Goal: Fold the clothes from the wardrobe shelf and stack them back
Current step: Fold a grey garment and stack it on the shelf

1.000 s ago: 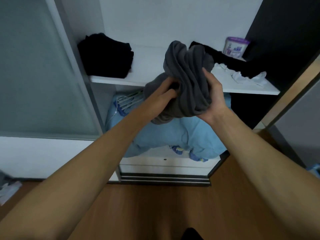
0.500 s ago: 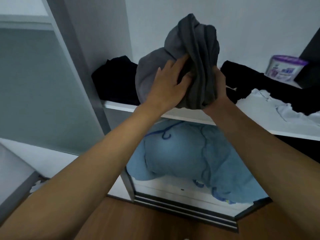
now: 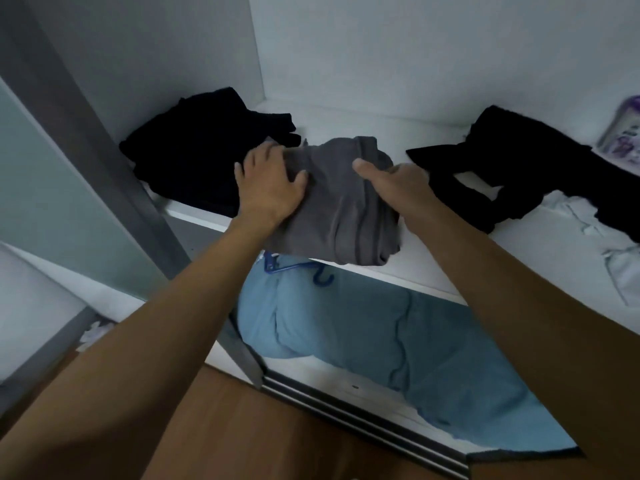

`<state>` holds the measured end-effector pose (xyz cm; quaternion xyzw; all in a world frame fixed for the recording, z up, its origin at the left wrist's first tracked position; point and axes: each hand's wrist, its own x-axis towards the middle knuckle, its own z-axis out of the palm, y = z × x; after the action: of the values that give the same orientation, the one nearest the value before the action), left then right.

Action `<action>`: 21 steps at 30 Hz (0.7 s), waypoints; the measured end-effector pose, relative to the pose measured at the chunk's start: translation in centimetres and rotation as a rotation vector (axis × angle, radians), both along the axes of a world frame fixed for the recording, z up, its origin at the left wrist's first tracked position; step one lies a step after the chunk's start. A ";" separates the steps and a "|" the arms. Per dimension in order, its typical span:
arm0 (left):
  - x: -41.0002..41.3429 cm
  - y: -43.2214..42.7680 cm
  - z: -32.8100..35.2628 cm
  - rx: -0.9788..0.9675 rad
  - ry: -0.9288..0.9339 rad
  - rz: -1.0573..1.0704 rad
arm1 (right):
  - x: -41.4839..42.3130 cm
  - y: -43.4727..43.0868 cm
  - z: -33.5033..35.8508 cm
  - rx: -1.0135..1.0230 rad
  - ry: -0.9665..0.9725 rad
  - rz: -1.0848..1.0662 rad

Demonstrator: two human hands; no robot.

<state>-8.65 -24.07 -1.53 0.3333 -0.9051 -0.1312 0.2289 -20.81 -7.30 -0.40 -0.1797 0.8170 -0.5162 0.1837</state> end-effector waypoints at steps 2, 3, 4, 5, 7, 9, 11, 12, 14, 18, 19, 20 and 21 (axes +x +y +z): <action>-0.5 -0.1 -0.1 0.080 -0.055 0.013 | 0.0 -1.2 -0.9 0.167 0.167 0.028; -0.8 0.1 -0.3 0.099 -0.048 -0.031 | -0.2 -1.5 -1.5 0.216 0.252 0.024; -1.3 0.3 -0.5 0.100 -0.014 -0.087 | -0.5 -1.6 -2.0 0.202 0.302 0.007; -1.8 0.2 -0.5 0.083 0.025 -0.135 | -0.8 -1.4 -2.4 0.135 0.280 -0.021; -3.1 -0.2 -0.2 0.008 0.033 -0.178 | -1.7 -1.0 -2.7 -0.046 0.132 -0.116; -4.3 -0.7 -0.1 -0.053 -0.093 -0.166 | -2.5 -0.6 -2.9 -0.112 0.050 -0.186; -5.4 -1.0 -0.2 -0.134 -0.231 -0.135 | -3.1 -0.6 -2.7 -0.026 0.072 -0.151; -5.8 -1.1 -0.2 -0.198 -0.264 -0.137 | -3.4 -0.7 -2.5 0.024 0.092 -0.124; -6.4 -1.5 -0.1 -0.296 -0.257 -0.230 | -3.8 -1.4 -1.7 0.068 0.110 -0.115; -6.6 -3.0 -0.4 -0.121 -0.300 -0.455 | -3.4 -3.6 -1.3 0.006 0.098 -0.207; -6.7 -3.5 -0.6 -0.100 -0.318 -0.452 | -3.0 -4.1 -1.6 -0.001 0.118 -0.233; -6.8 -4.1 -0.8 -0.098 -0.335 -0.446 | -2.5 -4.6 -2.1 -0.018 0.142 -0.245; -7.0 -4.7 -0.9 -0.099 -0.351 -0.445 | -2.3 -5.1 -2.6 -0.043 0.156 -0.246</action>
<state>-15.62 -28.75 -2.48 0.1325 -0.9871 -0.0742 0.0503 -23.07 -12.42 -2.97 -0.1215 0.8334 -0.5367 0.0511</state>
